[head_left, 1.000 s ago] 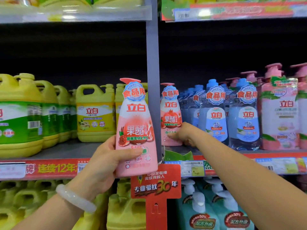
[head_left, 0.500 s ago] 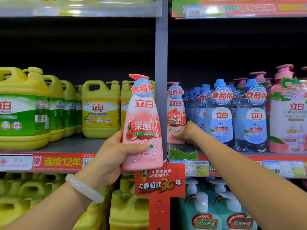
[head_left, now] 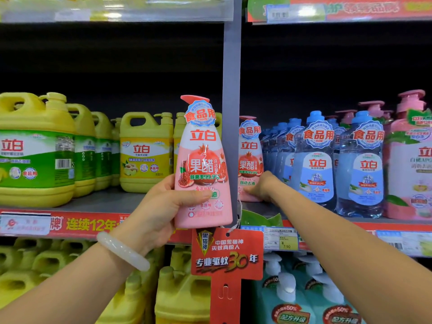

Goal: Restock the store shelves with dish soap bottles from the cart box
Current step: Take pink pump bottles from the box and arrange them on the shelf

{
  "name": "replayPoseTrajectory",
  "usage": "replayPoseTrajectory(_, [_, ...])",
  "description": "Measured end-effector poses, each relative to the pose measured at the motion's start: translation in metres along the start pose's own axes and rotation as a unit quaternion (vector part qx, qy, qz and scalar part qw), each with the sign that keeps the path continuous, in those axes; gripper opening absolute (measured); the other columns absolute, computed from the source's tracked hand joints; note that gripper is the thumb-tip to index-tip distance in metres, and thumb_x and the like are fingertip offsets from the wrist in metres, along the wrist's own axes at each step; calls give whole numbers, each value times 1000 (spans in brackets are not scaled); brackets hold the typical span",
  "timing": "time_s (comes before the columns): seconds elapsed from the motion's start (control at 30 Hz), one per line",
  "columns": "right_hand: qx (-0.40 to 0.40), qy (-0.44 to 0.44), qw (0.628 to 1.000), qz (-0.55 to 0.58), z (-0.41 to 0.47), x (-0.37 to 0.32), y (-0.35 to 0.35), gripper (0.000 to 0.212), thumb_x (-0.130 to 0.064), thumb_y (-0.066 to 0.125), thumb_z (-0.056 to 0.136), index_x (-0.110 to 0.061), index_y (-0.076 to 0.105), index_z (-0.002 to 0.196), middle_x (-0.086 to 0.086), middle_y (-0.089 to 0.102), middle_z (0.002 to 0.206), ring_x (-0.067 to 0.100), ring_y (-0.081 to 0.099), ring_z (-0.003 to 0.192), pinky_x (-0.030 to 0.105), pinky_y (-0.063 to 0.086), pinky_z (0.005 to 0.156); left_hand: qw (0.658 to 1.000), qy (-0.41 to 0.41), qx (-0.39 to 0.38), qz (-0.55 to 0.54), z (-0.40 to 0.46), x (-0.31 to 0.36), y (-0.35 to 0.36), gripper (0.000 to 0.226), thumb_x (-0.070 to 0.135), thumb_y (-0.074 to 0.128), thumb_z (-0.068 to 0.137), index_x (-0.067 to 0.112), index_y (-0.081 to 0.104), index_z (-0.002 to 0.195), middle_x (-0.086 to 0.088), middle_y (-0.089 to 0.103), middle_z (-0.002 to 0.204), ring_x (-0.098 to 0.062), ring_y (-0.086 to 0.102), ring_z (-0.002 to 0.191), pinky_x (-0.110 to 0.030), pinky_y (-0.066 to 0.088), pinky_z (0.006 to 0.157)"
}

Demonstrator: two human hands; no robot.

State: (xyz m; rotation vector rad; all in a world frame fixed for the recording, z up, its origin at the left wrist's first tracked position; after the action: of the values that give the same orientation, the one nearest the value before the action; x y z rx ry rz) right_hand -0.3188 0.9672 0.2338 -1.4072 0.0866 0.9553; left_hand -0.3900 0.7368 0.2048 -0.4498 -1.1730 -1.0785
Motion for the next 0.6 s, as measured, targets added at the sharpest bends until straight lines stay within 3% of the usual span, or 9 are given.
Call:
replayPoseTrajectory(0.2, [13,-24,1000,0,-1,2,-2,57,-32,63,88,4,46,129,21,50,132,34,49,123,37,40,99,1000,1,-6,0,1,-1,-1,64,-1,70,47,4,62,111,-15,73,96,-23,72,73,-37,60,65])
replayPoseTrajectory(0.43, [-1,4,1000,6,-5,-2,0,69,-43,58,89,-3,33,138,13,47,139,27,48,127,31,39,106,1000,0,-11,-1,2,-2,-2,66,1,71,48,4,61,113,-14,73,96,-23,72,76,-36,60,66])
replayPoseTrajectory(0.6, [9,-16,991,135,-25,2,-7,62,-32,70,82,-1,43,129,11,55,128,28,52,121,35,41,104,1000,5,-9,-3,0,-1,0,66,1,70,47,5,61,112,-9,75,88,-20,73,71,-31,60,60])
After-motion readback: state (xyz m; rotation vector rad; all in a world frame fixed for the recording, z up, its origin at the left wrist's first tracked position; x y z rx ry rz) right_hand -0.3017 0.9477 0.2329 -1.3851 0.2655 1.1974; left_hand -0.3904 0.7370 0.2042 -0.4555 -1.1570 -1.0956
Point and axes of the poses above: each hand's wrist, its own z-axis towards the middle knuckle, its own y-axis out of the palm, x = y × z, the point moved 4 cm from there along z, towards the middle knuckle
